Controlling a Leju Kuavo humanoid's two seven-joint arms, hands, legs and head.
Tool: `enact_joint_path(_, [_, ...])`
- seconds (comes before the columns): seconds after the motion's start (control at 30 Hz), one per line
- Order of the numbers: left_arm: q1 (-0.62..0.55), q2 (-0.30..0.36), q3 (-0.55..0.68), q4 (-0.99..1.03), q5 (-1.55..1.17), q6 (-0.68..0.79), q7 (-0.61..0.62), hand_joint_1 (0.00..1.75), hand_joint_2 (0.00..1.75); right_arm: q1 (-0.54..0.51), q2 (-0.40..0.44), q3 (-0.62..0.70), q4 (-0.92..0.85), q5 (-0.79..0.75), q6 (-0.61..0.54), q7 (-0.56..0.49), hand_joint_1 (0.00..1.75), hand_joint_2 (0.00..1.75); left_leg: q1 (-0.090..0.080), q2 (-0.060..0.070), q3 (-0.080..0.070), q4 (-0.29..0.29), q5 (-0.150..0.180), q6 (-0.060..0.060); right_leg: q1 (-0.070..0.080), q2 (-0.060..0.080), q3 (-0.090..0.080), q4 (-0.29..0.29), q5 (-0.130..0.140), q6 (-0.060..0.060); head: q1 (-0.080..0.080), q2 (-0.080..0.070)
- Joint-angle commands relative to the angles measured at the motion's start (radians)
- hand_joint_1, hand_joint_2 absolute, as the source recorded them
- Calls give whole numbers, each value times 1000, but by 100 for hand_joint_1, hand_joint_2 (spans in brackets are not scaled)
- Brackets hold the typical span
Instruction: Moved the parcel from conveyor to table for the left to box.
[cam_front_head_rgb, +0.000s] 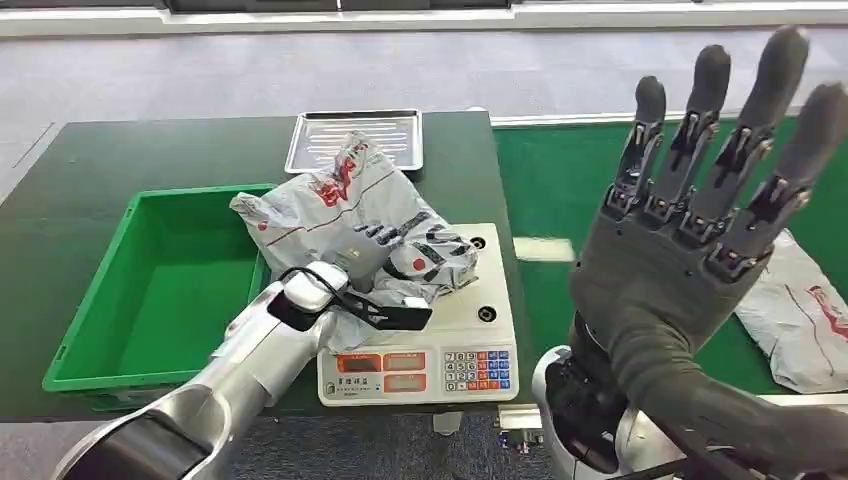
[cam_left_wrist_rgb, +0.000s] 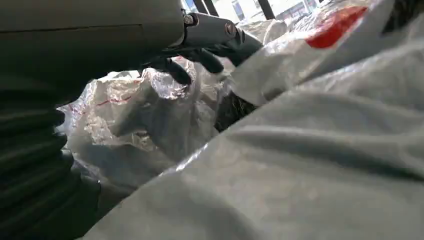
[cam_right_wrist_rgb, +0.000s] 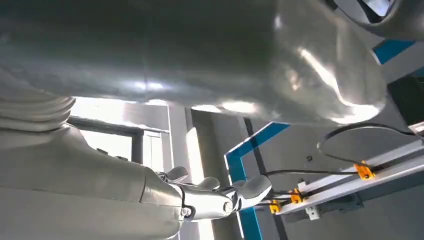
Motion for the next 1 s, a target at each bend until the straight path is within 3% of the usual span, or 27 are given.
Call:
enact_joint_path(0.03, [0,46,-35,70,22,-17,-17,175,175,-25,-40,12,37,-4,-18,-1,0,0,-1,5,-2,-3,3,2,-1,2,-4,-2,4,0,0,0])
enact_joint_path(0.4, [-6,45,-34,63,32,18,-23,175,175,-25,-44,12,28,-5,-32,-1,0,0,-1,4,0,-2,3,1,0,2,-2,-2,3,0,0,0])
enact_joint_path(0.5, [-12,42,-15,39,60,112,-48,175,175,-20,-52,12,16,1,-47,-1,0,0,0,2,-1,-1,3,0,0,1,-3,-1,2,0,0,0])
enact_joint_path(0.57, [-22,36,51,-3,131,254,-68,175,175,-6,-61,12,-11,15,-70,-1,0,0,0,1,-2,0,3,0,0,0,-3,0,2,0,0,0])
enact_joint_path(0.6, [-25,35,107,-50,181,400,-52,175,175,1,-64,12,-25,24,-87,-1,0,0,0,2,-3,-1,4,1,0,0,-5,-1,3,0,0,0])
enact_joint_path(0.63, [-40,37,127,-71,201,425,-52,175,175,9,-67,15,-37,29,-100,-1,0,0,0,1,-4,0,3,0,0,-1,-5,0,2,0,0,0])
enact_joint_path(0.67, [-54,57,179,-160,188,651,70,175,175,19,-71,24,-50,38,-128,-1,0,0,1,0,-5,1,3,0,1,-1,-6,0,2,0,0,0])
enact_joint_path(0.7, [-70,75,225,-226,199,710,109,175,175,22,-75,35,-55,41,-145,-1,0,0,0,0,-7,2,4,1,1,-2,-8,0,2,0,0,0])
enact_joint_path(0.83, [-90,154,332,-451,150,647,184,175,175,21,-80,50,-52,35,-160,-1,0,0,1,5,-11,3,3,0,1,3,-13,3,3,0,0,0])
enact_joint_path(1.0, [-77,152,341,-459,143,643,181,175,175,17,-79,49,-48,34,-160,-1,0,0,0,2,-6,0,4,-1,1,2,-9,0,3,-1,0,0])
